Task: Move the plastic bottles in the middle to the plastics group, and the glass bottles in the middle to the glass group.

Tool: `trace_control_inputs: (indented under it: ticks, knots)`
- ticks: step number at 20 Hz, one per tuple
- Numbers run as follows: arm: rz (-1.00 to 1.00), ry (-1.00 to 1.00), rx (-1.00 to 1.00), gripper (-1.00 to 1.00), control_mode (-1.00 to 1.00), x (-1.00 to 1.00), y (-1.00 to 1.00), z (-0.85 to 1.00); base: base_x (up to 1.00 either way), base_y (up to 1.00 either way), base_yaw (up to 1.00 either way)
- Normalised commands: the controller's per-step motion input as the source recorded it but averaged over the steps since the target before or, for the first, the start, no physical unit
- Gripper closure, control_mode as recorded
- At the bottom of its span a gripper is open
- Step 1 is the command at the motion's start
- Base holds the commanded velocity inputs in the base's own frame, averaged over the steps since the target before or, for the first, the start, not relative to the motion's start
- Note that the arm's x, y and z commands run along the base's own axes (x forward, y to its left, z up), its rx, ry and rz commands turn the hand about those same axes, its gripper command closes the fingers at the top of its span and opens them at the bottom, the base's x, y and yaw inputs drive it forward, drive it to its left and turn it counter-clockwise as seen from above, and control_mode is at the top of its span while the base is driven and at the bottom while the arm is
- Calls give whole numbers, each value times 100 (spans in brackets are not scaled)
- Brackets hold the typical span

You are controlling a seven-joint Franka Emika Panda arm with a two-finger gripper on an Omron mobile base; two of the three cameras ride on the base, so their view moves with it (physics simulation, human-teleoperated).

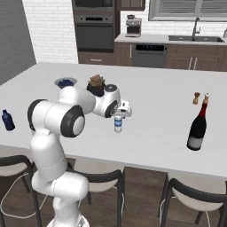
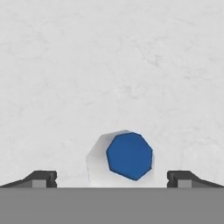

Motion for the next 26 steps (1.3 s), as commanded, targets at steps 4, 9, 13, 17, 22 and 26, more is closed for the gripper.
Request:
trace_control_inputs:
  ticks: [4,9,13,17,22,26]
  knots:
    - [0,0,0,-100,-100,1,0,-18,0,0,0]
    - [0,0,0,-100,-100,1,0,-3,0,0,0]
    - [0,-1,0,-100,-100,0,0,0,0,0,0]
    - [0,-5,0,-100,-100,6,0,0,0,0,0]
    - [0,-5,0,-100,-100,13,-5,0,0,0,0]
    - [0,-1,0,-100,-100,3,-6,0,0,0,0]
